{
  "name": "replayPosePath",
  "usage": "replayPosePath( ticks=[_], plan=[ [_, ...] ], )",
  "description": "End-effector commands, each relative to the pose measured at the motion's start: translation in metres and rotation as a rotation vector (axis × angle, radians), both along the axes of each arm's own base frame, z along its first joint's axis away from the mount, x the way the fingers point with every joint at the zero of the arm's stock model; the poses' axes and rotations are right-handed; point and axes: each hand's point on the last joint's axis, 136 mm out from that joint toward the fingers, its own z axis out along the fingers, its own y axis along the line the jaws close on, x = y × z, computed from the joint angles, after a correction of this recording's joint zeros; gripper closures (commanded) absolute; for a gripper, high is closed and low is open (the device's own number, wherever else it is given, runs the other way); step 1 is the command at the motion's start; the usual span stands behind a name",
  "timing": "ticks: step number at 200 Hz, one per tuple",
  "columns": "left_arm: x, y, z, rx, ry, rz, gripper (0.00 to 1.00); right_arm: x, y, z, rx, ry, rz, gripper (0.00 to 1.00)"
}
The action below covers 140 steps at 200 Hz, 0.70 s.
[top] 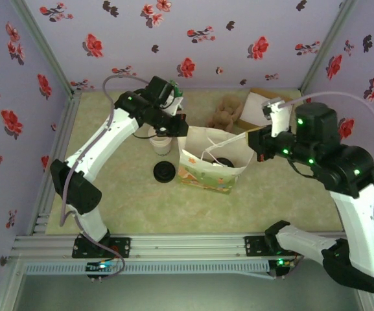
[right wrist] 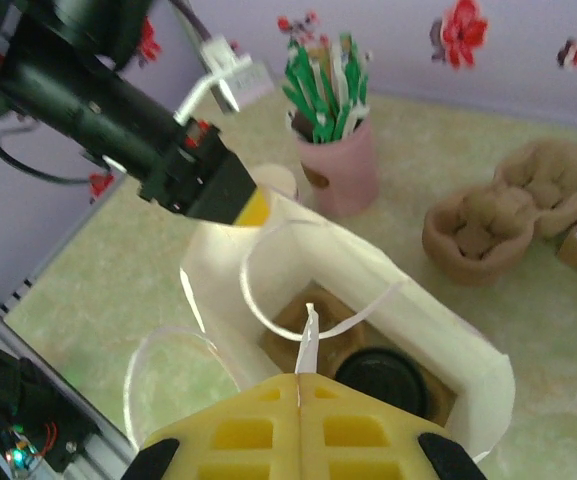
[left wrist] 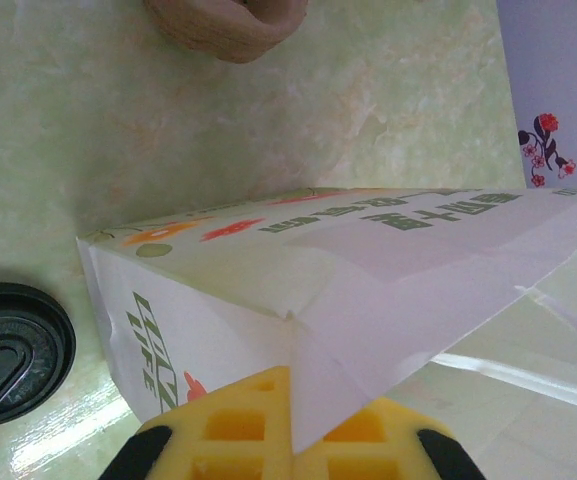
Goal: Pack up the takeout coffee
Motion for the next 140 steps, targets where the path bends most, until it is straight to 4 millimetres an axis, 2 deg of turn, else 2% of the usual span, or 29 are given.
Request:
replayPosePath(
  ticks=[1, 17, 47, 67, 94, 108, 124, 140],
  plan=[
    [0.000, -0.001, 0.000, 0.015, 0.008, 0.009, 1.00, -0.009, 0.003, 0.003, 0.028, 0.002, 0.027, 1.00],
    [-0.001, -0.002, -0.004, 0.030, 0.008, 0.007, 1.00, -0.005, 0.014, -0.011, 0.013, 0.053, 0.052, 1.00],
    [-0.003, -0.009, -0.008, 0.035, 0.020, -0.005, 1.00, 0.010, 0.049, -0.061, -0.112, 0.127, 0.098, 1.00],
    [-0.002, -0.011, -0.010, 0.040, 0.028, -0.007, 1.00, 0.015, 0.063, -0.072, -0.172, 0.116, 0.106, 1.00],
    [-0.002, -0.012, -0.014, 0.049, 0.038, -0.010, 1.00, 0.026, 0.057, -0.062, -0.218, 0.039, 0.046, 1.00],
    [-0.002, -0.012, -0.016, 0.052, 0.040, -0.011, 1.00, 0.036, 0.041, -0.049, -0.248, -0.022, -0.041, 1.00],
    [-0.003, -0.012, -0.018, 0.056, 0.043, -0.013, 1.00, 0.045, 0.017, -0.025, -0.264, -0.121, -0.160, 1.00],
    [-0.003, -0.011, -0.020, 0.060, 0.046, -0.015, 1.00, 0.046, -0.003, -0.001, -0.252, -0.206, -0.237, 1.00]
  ],
)
